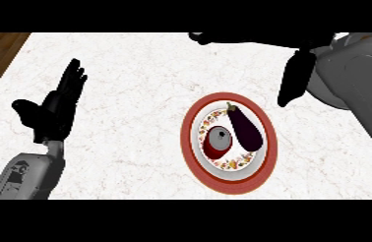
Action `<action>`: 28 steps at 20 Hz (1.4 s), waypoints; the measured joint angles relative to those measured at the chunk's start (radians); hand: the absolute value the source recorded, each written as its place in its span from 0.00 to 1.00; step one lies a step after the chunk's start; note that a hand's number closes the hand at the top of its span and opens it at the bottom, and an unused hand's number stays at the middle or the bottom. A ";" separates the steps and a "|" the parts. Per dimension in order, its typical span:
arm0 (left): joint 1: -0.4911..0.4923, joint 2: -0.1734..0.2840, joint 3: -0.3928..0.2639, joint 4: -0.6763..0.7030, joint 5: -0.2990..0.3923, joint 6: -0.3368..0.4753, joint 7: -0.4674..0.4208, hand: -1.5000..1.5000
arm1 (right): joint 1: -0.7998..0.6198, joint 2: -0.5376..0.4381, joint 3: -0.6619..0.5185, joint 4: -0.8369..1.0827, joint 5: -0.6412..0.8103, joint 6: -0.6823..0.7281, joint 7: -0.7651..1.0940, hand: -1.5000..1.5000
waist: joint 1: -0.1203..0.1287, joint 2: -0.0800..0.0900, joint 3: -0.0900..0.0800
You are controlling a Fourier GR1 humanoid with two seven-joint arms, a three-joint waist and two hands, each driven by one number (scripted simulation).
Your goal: Pick the eggplant from the plate and place it in the pan
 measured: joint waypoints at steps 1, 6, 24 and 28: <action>0.008 -0.010 -0.004 -0.004 -0.008 0.007 -0.005 0.50 | 0.007 0.017 0.005 -0.001 0.005 0.010 0.005 0.00 | -0.001 0.000 0.000; 0.029 -0.007 0.015 -0.023 -0.009 -0.010 0.006 0.50 | 0.058 0.086 -0.005 -0.074 -0.030 0.100 0.087 0.00 | -0.010 -0.003 0.000; -0.003 -0.071 0.049 0.007 -0.070 -0.033 0.007 0.50 | 0.202 0.172 0.007 -0.123 0.238 0.104 0.175 0.00 | -0.005 0.001 0.001; 0.014 -0.060 0.063 -0.029 -0.075 -0.050 0.024 0.50 | 0.217 0.158 0.030 -0.061 0.308 0.091 0.088 0.00 | -0.002 0.001 0.001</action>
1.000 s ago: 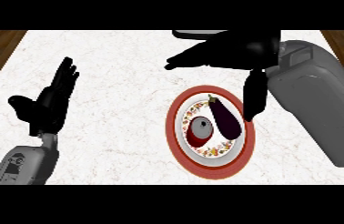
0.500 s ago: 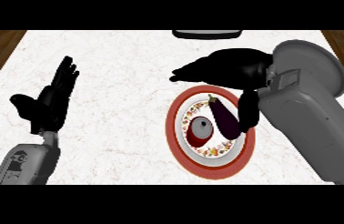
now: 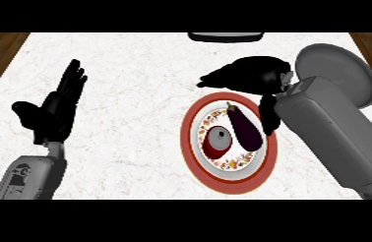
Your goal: Pick the eggplant from the plate and place it in the pan
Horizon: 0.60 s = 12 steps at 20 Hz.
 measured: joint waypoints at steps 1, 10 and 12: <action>0.000 0.001 0.004 0.003 -0.001 -0.007 0.000 0.50 | 0.002 -0.007 0.001 0.010 0.012 0.003 -0.022 0.00 | 0.000 0.000 0.000; -0.003 -0.019 0.026 -0.006 -0.021 -0.018 0.012 0.50 | 0.040 0.037 0.055 0.017 0.118 0.001 -0.050 0.00 | -0.004 -0.001 0.000; -0.007 -0.016 0.034 -0.009 -0.021 -0.028 0.023 0.50 | 0.067 0.041 0.072 0.002 0.148 -0.012 -0.056 0.00 | -0.005 -0.001 0.000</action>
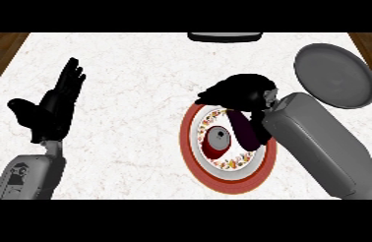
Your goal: Pick the eggplant from the plate and place it in the pan
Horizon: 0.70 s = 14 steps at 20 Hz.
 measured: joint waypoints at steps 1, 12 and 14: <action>-0.003 -0.006 0.001 0.004 -0.006 0.004 -0.001 0.50 | 0.002 0.006 0.007 0.011 0.017 -0.006 -0.006 0.00 | 0.000 0.000 0.000; 0.013 -0.016 0.018 -0.030 -0.020 -0.017 0.019 0.50 | -0.003 0.016 0.101 0.061 0.223 -0.039 -0.031 0.00 | 0.002 0.000 0.000; 0.019 -0.026 0.018 -0.015 -0.028 -0.023 -0.002 0.50 | -0.005 0.005 0.098 0.080 0.246 -0.049 -0.059 0.00 | 0.001 0.000 0.000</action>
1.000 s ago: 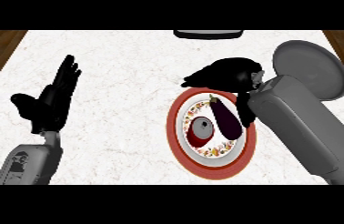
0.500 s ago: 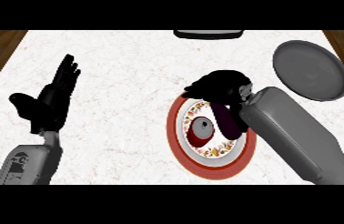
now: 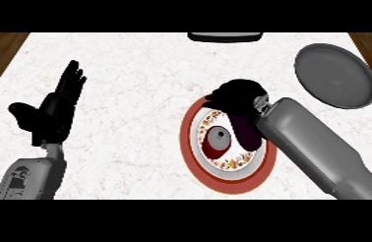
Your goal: Pick the eggplant from the plate and place it in the pan
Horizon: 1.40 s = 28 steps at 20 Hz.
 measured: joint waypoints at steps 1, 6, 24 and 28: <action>-0.002 -0.005 -0.004 -0.007 -0.009 0.006 0.007 0.50 | 0.000 0.005 -0.001 0.009 0.011 0.000 -0.002 0.00 | 0.000 0.000 0.000; -0.007 -0.011 0.015 0.014 -0.009 -0.011 -0.004 0.50 | 0.009 0.040 0.001 0.056 0.067 -0.024 -0.023 0.00 | 0.000 0.000 0.000; -0.004 -0.037 0.034 0.005 -0.035 -0.032 -0.003 0.50 | 0.027 0.068 0.037 0.234 0.257 -0.171 -0.196 1.00 | 0.003 -0.008 -0.003; -0.004 -0.052 0.028 0.004 -0.051 -0.022 -0.002 0.50 | 0.017 0.076 0.032 0.259 0.275 -0.212 -0.240 1.00 | 0.003 -0.010 -0.002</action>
